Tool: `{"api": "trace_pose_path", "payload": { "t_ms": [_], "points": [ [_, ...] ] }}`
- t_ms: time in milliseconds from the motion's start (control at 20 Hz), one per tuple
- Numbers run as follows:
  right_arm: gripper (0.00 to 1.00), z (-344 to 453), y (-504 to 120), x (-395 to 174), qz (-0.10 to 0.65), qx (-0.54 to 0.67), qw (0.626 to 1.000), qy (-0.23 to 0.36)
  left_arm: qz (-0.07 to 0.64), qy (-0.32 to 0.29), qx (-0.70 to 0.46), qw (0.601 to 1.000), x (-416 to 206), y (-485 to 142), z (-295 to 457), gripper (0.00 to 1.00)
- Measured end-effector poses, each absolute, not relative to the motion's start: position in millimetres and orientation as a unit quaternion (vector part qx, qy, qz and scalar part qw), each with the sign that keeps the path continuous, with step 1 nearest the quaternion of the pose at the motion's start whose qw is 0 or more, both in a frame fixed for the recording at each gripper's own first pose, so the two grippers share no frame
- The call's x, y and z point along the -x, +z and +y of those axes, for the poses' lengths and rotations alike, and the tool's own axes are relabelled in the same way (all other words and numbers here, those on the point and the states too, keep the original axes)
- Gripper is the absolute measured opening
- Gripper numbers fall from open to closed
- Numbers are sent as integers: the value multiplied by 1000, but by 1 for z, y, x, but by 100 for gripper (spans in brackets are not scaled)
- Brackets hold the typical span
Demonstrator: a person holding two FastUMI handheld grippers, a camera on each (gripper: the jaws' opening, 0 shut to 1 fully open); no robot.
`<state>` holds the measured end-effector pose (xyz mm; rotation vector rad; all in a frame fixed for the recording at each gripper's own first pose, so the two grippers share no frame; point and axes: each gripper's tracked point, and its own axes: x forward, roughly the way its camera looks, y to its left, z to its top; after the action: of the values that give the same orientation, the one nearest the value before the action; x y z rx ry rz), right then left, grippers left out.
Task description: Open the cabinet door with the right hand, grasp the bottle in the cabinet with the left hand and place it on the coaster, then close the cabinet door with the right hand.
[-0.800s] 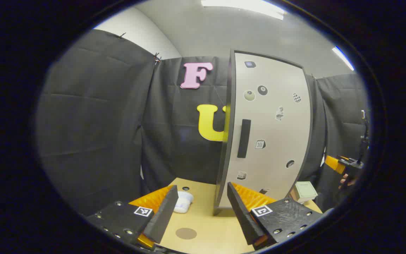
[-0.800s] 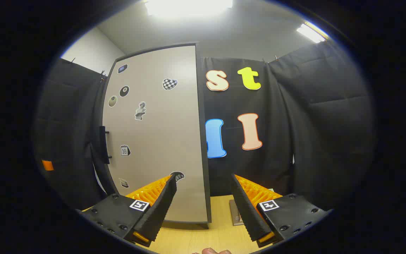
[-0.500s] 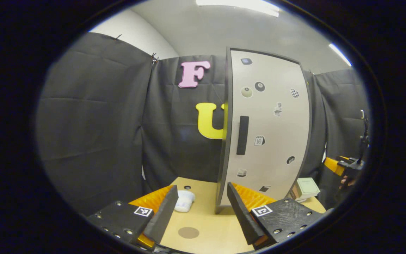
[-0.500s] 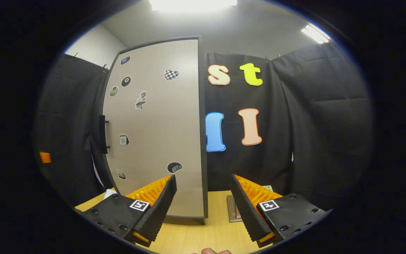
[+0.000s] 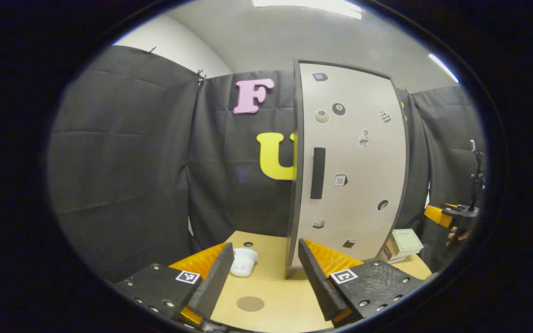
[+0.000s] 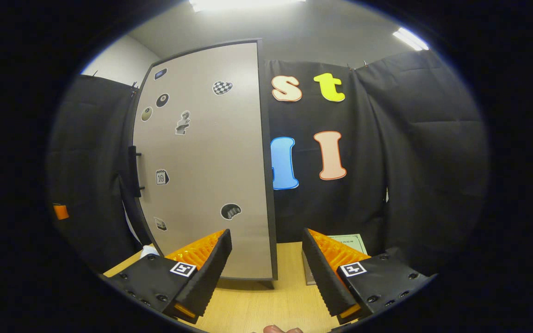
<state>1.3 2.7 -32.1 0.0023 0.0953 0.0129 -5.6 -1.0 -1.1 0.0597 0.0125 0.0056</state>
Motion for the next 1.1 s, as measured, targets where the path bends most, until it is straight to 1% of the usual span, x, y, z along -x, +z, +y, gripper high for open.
{"api": "trace_pose_path", "payload": {
  "t_ms": [50,100,150,450,500,550,600,650,750,800,950,1000,1050,1100],
  "points": [
    [97,6,-30,-2,46,1,999,9,6,4,-29,1000,5,-1,-1,85],
    [97,8,-30,-3,46,2,999,12,6,4,-28,1000,6,-1,-2,85],
    [94,11,-29,-4,46,4,999,14,6,5,-27,1000,7,-1,-2,85],
    [94,37,-23,-14,51,-3,998,29,23,24,-20,999,12,-9,5,84],
    [97,45,-22,-18,53,-4,998,35,26,31,-18,999,13,-11,5,85],
    [94,54,-21,-22,56,-3,998,42,28,39,-19,999,13,-11,8,85],
    [97,65,-19,-25,59,-3,997,50,27,46,-22,998,12,-12,11,84],
    [95,76,-17,-27,61,-3,996,59,26,55,-23,998,12,-11,16,84],
    [95,98,-10,-31,59,-1,996,72,30,64,-20,997,16,-12,27,84],
    [94,109,-5,-33,58,1,996,75,30,66,-18,997,20,-12,32,86],
    [94,140,12,-39,54,10,995,83,28,72,-13,997,23,-13,54,87],
    [97,151,16,-40,55,11,995,87,27,74,-17,997,23,-17,61,87],
    [94,161,21,-42,55,12,994,91,27,79,-24,996,23,-19,70,87],
    [94,170,26,-42,52,14,994,91,27,81,-30,996,25,-23,81,86]
  ]
}}
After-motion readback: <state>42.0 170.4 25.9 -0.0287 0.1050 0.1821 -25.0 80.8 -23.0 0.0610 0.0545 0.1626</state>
